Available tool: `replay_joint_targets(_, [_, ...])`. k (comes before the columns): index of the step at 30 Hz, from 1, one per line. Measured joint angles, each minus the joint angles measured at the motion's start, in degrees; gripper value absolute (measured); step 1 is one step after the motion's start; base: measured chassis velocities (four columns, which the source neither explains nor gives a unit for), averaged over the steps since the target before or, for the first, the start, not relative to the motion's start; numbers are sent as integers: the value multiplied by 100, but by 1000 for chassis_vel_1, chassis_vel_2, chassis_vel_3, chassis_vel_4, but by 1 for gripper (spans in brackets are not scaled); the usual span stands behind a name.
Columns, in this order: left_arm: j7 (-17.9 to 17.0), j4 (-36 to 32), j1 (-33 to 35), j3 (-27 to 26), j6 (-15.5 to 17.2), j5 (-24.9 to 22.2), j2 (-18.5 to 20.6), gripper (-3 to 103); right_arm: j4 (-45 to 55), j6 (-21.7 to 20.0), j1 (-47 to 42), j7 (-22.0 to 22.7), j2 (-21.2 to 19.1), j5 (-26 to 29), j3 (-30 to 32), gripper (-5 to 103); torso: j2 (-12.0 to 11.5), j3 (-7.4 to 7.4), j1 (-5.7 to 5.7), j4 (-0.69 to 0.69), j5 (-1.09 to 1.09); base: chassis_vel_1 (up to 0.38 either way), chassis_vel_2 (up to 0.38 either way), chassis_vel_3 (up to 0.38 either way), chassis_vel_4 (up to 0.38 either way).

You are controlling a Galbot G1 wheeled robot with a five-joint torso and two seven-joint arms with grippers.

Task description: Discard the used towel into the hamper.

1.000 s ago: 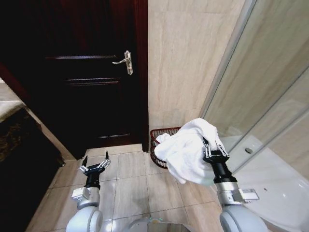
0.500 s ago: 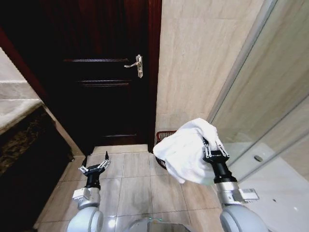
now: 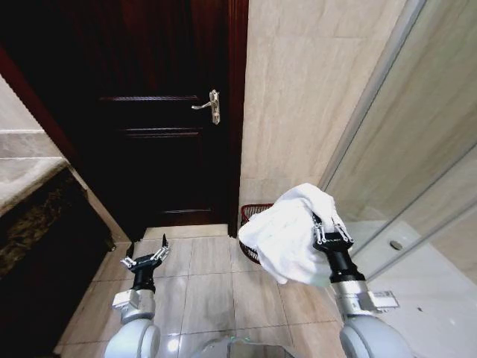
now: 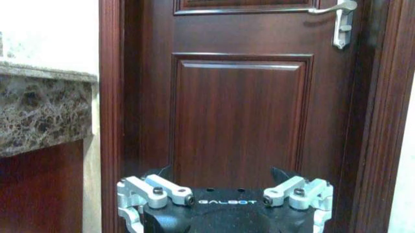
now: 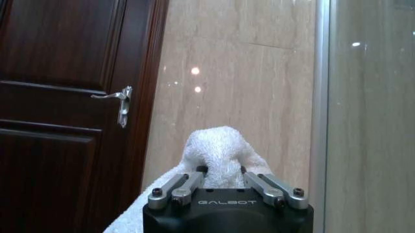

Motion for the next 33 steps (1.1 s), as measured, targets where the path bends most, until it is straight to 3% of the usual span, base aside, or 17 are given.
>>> replay_joint_targets(10, [-31,-28,-21,38,108,-121,-15,100,-1,-15,35,-7,-18,52,85,18,246,140,104,0,0,0,0,0,0])
replay_joint_targets(16, [-180,38,-23,62,-9,-128,-19,100,-9,-21,11,-57,2,88,143,18,367,216,149,0,0,0,0,0,0])
replay_joint_targets(33, [-171,89,26,30,-276,-41,-20,100,-57,-19,12,-79,-2,95,130,18,356,212,145,0,0,-6,5,7,-6])
